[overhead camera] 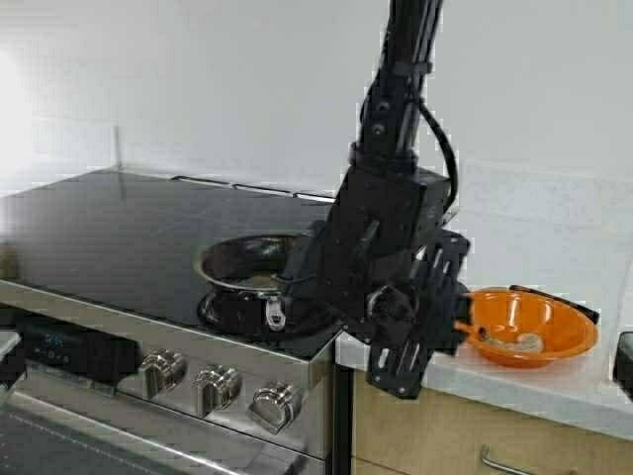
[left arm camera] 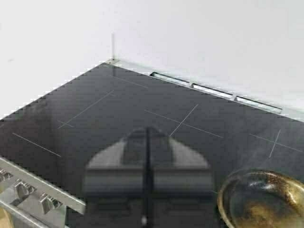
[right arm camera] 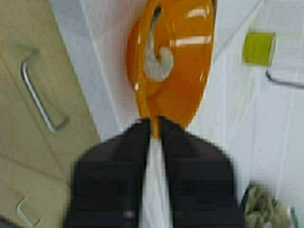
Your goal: Add oil to the pan and cook the shrimp and serve it
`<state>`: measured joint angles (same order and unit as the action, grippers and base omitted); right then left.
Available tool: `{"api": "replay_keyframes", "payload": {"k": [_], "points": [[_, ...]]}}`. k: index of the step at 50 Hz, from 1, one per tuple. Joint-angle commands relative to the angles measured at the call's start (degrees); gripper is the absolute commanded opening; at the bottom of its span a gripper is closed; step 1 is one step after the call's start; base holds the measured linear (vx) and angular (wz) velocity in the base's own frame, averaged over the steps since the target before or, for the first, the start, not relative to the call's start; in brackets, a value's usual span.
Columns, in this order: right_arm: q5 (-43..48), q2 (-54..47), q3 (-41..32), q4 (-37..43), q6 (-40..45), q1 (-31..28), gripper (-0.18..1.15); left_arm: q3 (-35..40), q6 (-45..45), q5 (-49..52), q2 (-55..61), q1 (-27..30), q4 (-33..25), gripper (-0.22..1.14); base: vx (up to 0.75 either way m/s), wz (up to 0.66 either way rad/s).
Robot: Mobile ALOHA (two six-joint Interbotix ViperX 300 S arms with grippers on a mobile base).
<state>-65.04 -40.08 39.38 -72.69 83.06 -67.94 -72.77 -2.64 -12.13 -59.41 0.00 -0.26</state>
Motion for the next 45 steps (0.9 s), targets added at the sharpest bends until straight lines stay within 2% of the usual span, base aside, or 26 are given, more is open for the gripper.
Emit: {"api": "replay_keyframes", "payload": {"k": [1,11,23,45], "points": [[-0.53,0.88,-0.09,1.49,0.00,-0.09,0.94,1.05,0.00,-0.26,0.44,0.09,0.00,0.03,0.00,0.00],[-0.53,-0.53,0.35,-0.35,1.05,0.18,0.93,1.05,-0.09,-0.18,0.35,0.09,0.00,0.03,0.00,0.00],[-0.53,-5.19,0.09,-5.54,4.04,6.24,0.93,0.88,-0.09,-0.26,0.35,0.09,0.00,0.03,0.00,0.00],[-0.53,-8.61,-4.22,-11.69,4.39,11.95,0.92,0.88,0.00,-0.18,0.44,0.09,0.09,0.03,0.00,0.00]]}}
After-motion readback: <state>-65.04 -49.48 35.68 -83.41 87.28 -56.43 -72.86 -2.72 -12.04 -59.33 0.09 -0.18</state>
